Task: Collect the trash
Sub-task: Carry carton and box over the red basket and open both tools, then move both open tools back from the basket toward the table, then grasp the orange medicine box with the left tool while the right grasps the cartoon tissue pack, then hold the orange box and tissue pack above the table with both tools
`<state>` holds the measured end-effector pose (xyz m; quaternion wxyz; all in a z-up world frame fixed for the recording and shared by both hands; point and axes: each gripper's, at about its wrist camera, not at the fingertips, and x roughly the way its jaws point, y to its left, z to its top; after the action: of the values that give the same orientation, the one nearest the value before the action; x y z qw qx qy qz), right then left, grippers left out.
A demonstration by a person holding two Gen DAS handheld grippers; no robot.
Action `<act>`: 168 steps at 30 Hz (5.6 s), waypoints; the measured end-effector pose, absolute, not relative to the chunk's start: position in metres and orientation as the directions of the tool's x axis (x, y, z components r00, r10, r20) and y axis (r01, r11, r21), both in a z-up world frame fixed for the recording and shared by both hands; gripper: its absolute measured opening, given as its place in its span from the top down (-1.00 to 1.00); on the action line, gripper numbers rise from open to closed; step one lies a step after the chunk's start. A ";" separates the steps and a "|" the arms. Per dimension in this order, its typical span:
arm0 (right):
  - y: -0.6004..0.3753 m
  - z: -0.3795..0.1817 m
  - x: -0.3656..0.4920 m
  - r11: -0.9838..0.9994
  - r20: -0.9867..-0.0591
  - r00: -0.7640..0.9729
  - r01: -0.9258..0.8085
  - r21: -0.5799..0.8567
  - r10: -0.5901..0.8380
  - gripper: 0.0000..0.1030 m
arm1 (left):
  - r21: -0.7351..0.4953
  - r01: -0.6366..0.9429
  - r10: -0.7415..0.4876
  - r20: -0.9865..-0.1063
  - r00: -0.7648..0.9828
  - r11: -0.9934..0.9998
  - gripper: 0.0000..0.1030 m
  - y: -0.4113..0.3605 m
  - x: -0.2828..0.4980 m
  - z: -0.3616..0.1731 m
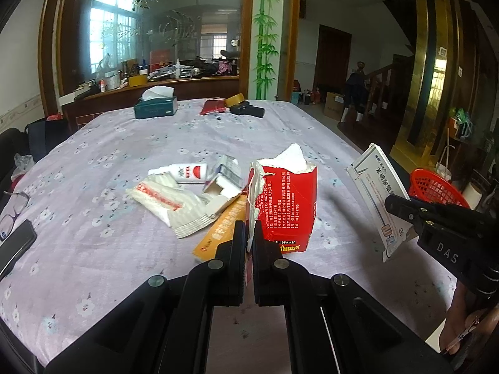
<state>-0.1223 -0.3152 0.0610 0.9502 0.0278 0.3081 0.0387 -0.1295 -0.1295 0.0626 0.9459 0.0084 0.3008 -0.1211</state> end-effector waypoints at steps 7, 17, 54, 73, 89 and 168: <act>-0.347 0.071 -0.131 0.992 -0.559 0.825 -0.011 0.129 0.081 0.72 | -0.055 0.296 -0.274 -0.568 0.776 0.954 0.94 -0.155 -0.125 0.070; -0.429 0.089 -0.157 0.970 -0.518 0.855 0.151 0.189 -0.032 0.72 | -0.071 0.458 -0.410 -0.579 0.704 0.886 0.93 -0.226 -0.120 0.086; -0.519 0.093 -0.178 0.914 -0.507 0.853 0.295 0.278 -0.121 0.32 | -0.097 0.587 -0.511 -0.617 0.599 0.804 0.01 -0.313 -0.108 0.087; -0.370 0.074 -0.140 0.984 -0.572 0.810 -0.032 0.176 0.129 -0.10 | -0.077 0.218 -0.210 -0.693 0.689 0.973 -0.29 -0.093 -0.098 0.050; -0.334 0.062 -0.107 0.968 -0.637 0.733 -0.126 0.218 0.239 -0.24 | -0.066 0.258 -0.214 -0.769 0.603 0.964 -0.17 -0.120 -0.045 0.016; -0.275 0.050 -0.062 0.994 -0.609 0.786 -0.104 0.041 0.108 0.34 | -0.087 0.106 -0.137 -0.654 0.744 0.991 0.11 -0.094 -0.069 0.035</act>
<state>-0.0617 -0.2753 0.0500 0.9449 0.0028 0.3226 0.0561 -0.0694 -0.0943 0.0352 0.9335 -0.0221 0.3520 -0.0651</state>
